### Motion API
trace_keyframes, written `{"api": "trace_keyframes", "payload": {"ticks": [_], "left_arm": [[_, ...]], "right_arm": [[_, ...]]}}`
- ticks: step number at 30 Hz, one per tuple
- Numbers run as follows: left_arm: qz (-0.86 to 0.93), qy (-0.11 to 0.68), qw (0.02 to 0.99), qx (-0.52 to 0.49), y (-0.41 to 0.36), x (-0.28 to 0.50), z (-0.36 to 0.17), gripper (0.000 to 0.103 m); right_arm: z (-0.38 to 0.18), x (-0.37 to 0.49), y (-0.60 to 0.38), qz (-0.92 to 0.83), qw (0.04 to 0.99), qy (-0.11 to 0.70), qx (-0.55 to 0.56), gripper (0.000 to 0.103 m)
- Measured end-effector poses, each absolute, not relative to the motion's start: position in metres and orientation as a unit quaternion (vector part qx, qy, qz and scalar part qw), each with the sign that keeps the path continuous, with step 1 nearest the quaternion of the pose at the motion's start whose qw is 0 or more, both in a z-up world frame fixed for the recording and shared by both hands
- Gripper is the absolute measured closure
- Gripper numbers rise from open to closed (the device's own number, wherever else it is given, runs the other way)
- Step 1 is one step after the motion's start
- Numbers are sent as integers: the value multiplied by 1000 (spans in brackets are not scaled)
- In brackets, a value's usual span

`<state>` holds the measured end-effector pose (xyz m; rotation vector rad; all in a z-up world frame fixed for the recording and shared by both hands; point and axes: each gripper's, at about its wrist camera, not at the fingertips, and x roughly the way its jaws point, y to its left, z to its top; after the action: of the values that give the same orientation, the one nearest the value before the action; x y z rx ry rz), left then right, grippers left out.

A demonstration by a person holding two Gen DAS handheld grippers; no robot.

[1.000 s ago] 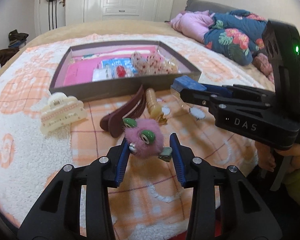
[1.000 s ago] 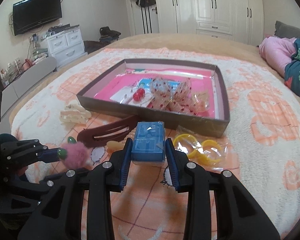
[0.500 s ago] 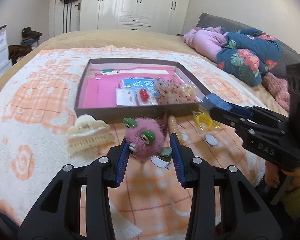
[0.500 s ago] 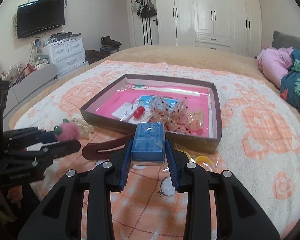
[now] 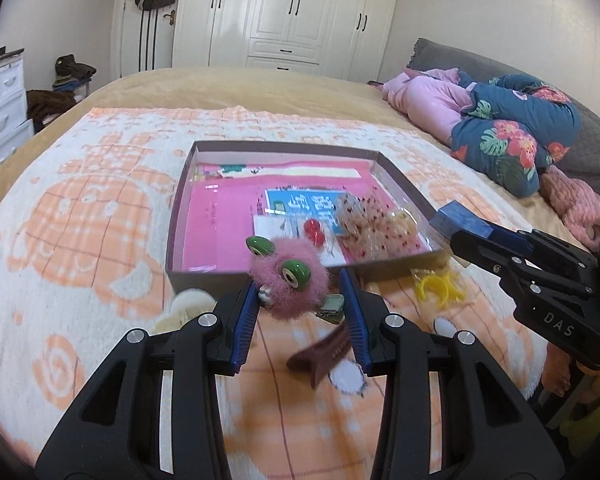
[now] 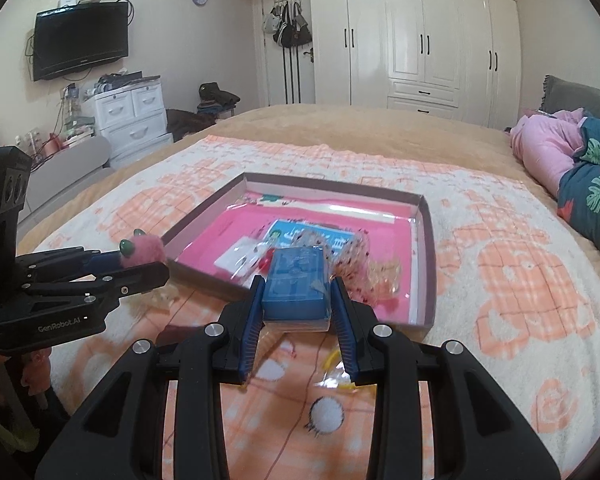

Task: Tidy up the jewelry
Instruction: 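Carry the pom-pom clip with the left tool over the box while the right tool carries the blue case there, then lower the pom-pom clip into the box and open the left tool while the right tool releases the blue case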

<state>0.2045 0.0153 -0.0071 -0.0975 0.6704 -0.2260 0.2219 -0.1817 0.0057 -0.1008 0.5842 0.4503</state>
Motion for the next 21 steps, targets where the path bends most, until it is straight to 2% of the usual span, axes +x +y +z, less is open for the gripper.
{"api": "trace_keyframes", "payload": {"ticks": [21], "left_arm": [[-110,338,933,-52,13,260,-9,71]], "right_arm": [[6,264,-192,183,937,292,-50,71]]}}
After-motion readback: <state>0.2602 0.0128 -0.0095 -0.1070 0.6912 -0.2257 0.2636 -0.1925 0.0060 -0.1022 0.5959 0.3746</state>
